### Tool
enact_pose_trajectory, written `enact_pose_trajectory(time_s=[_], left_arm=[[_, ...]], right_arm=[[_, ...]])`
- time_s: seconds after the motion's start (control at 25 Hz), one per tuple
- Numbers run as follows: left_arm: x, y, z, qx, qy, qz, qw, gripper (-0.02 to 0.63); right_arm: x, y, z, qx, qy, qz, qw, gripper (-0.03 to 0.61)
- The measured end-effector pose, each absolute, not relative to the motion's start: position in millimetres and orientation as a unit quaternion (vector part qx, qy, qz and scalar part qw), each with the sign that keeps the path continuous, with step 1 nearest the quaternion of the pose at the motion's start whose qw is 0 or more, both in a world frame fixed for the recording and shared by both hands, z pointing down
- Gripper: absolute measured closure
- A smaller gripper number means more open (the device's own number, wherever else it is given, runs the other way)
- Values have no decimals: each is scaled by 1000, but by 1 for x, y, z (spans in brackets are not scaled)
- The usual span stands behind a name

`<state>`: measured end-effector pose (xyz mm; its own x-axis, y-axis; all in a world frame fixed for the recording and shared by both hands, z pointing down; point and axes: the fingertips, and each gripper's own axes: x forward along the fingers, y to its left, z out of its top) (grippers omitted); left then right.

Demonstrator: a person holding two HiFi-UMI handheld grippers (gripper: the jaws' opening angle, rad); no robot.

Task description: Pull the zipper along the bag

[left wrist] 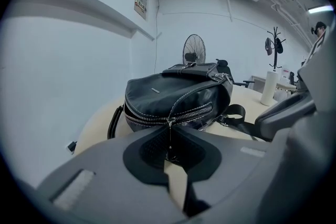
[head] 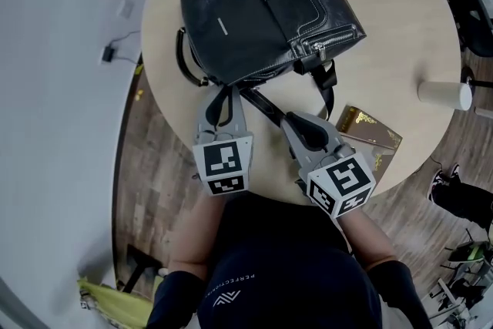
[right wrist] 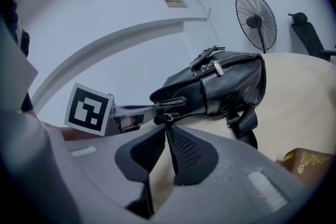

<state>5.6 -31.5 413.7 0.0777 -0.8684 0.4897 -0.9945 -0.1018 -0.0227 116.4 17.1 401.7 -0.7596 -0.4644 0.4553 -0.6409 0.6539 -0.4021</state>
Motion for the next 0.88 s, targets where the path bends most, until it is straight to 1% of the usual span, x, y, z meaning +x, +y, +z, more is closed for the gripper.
enact_pose_trajectory(time_s=[0.56,0.88], left_arm=[[9,-28,411,753,-597,218,171,588],[7,-26,408,810,-513,233,159,588]], right_arm=[[116,24,391,307,-904,260,144,543],[99,19,387,334,-897,258,132,540]])
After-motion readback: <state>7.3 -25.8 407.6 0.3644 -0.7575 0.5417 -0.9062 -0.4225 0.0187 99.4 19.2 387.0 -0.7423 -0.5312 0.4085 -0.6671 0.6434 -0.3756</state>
